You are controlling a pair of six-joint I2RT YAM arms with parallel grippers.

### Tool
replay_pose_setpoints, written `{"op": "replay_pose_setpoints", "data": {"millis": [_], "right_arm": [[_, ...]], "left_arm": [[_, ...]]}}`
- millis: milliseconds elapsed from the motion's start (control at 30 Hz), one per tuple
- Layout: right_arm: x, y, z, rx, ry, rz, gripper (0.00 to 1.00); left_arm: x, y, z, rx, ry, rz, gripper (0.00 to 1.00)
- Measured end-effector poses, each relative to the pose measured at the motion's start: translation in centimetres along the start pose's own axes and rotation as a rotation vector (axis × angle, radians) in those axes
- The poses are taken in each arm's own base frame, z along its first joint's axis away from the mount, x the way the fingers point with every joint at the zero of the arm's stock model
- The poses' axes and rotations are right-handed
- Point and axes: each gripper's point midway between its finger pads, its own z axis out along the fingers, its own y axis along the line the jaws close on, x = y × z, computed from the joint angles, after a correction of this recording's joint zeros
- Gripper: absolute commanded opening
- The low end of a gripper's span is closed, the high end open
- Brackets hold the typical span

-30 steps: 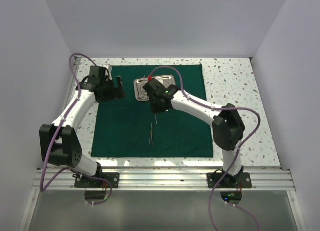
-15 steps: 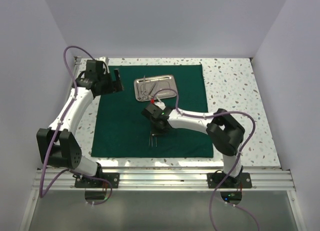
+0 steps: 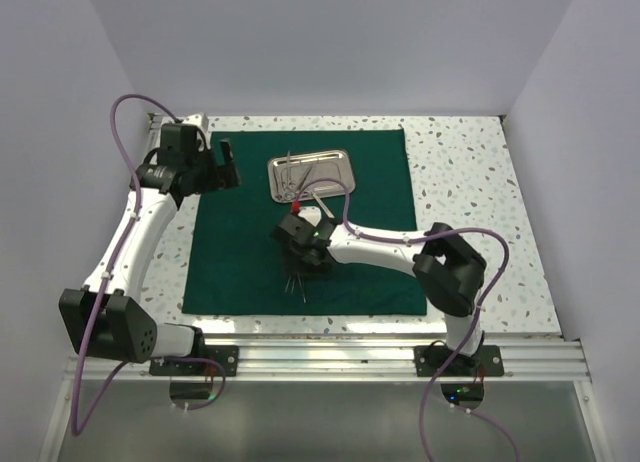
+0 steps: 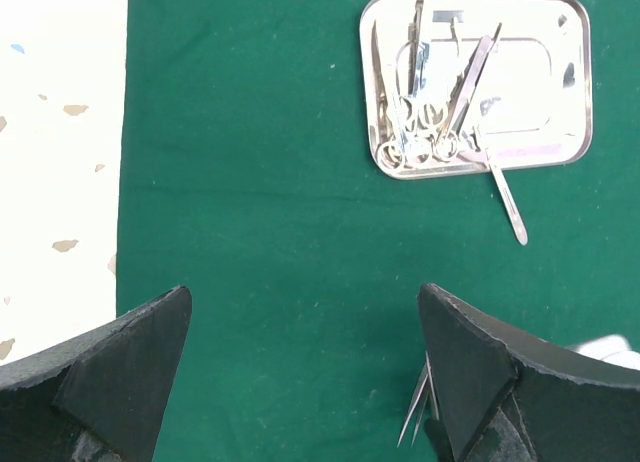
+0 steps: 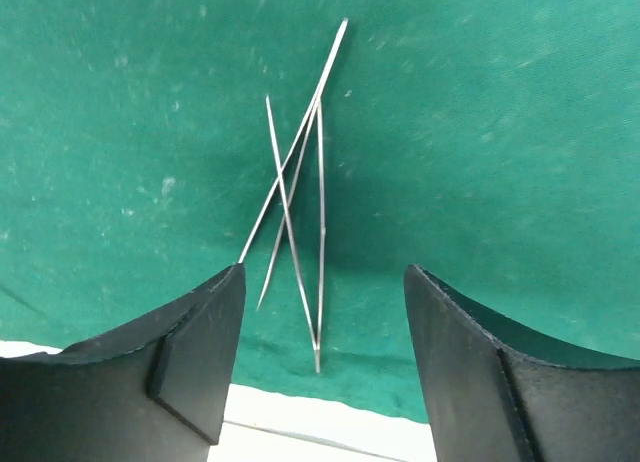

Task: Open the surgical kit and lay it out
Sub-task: Place the medical item in the surgical kit, then pick up the medical item from the container.

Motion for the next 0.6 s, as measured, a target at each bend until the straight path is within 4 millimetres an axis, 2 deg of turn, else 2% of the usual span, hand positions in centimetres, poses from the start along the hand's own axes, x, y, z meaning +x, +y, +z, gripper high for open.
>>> {"op": "replay_pose_setpoints", "data": {"millis": [167,300,467,533,600], "right_arm": [[-3.0,-0.3,-1.7,0.055,-0.076,-0.031,0.70],[-7.7,-0.5,-3.6,0.066,-0.174,-0.040,0.68],[-15.9,-3.8,-4.9,0.120,-0.268,0.005,0.66],[-19.5,-5.0,-4.6,0.158,-0.307,0.005,0.67],[-22.1,-5.8,-3.7,0.197,-0.326,-0.017,0.67]], "left_arm": [[0.9,0.3,0.1,-0.005,0.016,0.000,0.99],[1.4,0.5,0.3,-0.010,0.028,0.000,0.99],[1.4,0.5,0.3,-0.010,0.027,0.007,0.99],[1.4,0.5,0.3,-0.009,0.026,0.007,0.99],[1.4,0.4,0.3,-0.004,0.024,0.007,0.99]]}}
